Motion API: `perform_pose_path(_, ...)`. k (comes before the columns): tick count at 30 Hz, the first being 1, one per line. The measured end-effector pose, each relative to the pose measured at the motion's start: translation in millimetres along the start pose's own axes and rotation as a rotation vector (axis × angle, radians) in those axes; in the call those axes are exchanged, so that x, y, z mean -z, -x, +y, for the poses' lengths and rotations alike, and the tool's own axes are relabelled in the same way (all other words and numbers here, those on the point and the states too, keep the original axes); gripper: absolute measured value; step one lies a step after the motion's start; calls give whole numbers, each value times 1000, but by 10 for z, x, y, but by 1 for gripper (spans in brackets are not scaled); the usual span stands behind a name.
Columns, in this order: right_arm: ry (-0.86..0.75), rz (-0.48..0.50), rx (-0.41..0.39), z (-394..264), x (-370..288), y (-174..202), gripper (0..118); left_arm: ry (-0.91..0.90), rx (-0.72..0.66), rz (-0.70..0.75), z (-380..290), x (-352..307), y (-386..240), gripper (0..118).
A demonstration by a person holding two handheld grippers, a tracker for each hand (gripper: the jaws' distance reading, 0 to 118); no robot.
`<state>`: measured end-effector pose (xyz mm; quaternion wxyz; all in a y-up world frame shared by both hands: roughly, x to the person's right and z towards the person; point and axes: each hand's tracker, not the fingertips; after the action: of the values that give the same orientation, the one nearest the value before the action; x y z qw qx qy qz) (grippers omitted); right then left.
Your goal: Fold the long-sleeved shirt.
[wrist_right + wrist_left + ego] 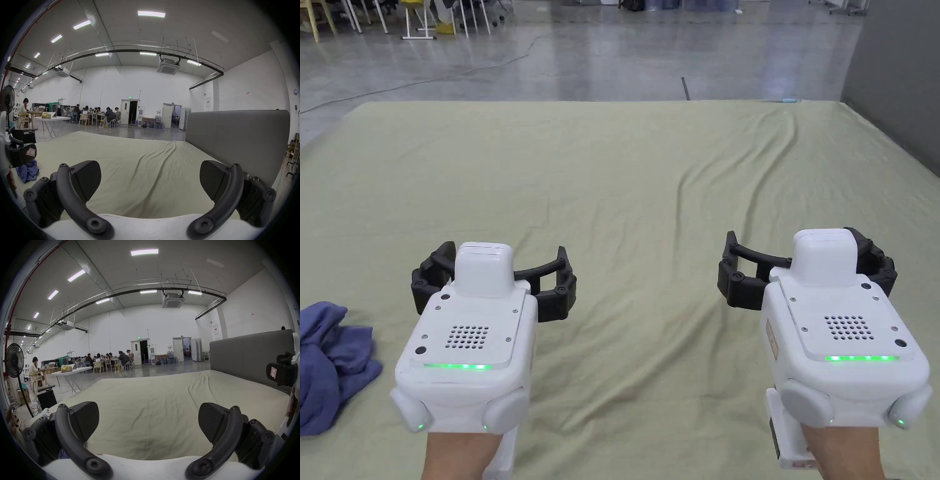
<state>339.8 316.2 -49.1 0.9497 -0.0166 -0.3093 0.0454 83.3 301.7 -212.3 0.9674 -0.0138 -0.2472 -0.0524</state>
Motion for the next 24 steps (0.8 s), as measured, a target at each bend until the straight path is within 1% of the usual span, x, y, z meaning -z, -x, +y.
perform_pose_path(9,-3,-8,6,-11,-10,-3,118,8,5,-5,-25,3,-15,118)
perform_pose_path(15,10,-14,4,-21,-3,-14,118,13,-35,3,-34,2,13,118)
perform_pose_path(21,-8,-26,13,-28,-17,1,118,13,-28,9,-55,5,31,118)
perform_pose_path(24,8,-4,19,-2,-23,-2,118,26,-32,9,-45,-12,23,118)
